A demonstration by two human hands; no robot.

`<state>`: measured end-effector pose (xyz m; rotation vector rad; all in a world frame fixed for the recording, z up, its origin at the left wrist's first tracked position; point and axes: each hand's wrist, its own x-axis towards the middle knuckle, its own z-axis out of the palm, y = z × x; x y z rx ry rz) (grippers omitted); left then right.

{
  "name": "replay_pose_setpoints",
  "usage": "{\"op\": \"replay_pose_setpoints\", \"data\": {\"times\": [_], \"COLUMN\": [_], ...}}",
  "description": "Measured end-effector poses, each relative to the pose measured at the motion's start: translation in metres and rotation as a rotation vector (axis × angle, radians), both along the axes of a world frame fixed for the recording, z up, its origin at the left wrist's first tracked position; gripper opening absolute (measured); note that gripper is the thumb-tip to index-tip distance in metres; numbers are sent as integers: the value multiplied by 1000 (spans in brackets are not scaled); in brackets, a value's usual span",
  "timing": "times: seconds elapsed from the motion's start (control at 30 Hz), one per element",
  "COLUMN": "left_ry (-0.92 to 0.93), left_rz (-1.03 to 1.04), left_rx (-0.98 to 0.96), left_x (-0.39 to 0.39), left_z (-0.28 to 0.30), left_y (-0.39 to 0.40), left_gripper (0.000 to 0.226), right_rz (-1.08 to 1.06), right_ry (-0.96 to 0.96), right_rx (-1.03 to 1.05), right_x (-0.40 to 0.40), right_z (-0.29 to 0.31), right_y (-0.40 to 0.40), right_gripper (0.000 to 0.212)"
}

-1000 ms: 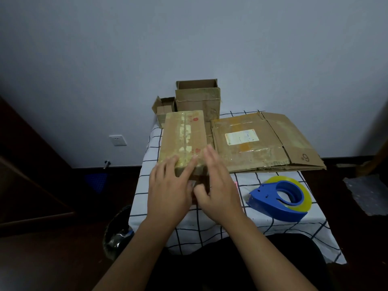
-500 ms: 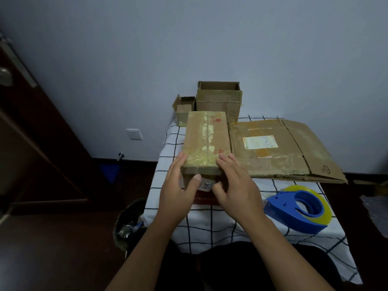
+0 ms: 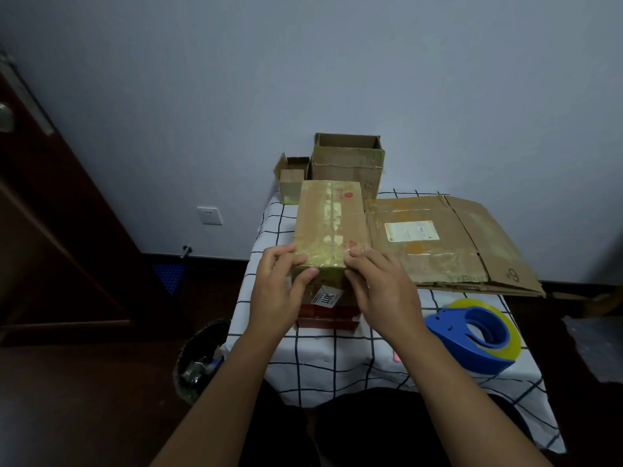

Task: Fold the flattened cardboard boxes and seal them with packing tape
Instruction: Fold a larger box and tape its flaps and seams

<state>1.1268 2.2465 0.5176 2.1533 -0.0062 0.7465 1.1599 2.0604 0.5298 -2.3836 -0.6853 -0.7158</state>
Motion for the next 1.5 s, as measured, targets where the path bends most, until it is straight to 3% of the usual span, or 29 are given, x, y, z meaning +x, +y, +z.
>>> {"op": "replay_pose_setpoints", "data": {"times": [0.23,0.43,0.67,0.87,0.97,1.13,1.27,1.5], "left_ry": [31,24,15,75,56,95,46,124], "left_rz": [-66,29,-68,-183,-142,-5,82,110], "left_rx": [-8,13,-41,-162,-179,-551,-553,-581], "left_x": [-2,4,5,-2,-2,-15,-25,-12], "left_z": [-2,1,1,5,9,9,1,0], "left_y": [3,-7,8,17,14,-5,-16,-6], "left_gripper": [32,53,11,29,36,25,18,18], "right_rz": [23,-62,36,119,96,90,87,98], "right_ry": [28,-14,18,112,108,130,159,159], "right_rx": [54,73,82,99,91,104,117,127], "right_x": [2,3,6,8,9,6,5,5], "right_z": [-11,-6,-13,-10,-11,-9,-8,-9], "right_y": [-1,16,0,-11,-11,-7,-6,-7], "right_gripper": [33,25,31,29,25,27,29,27]}}
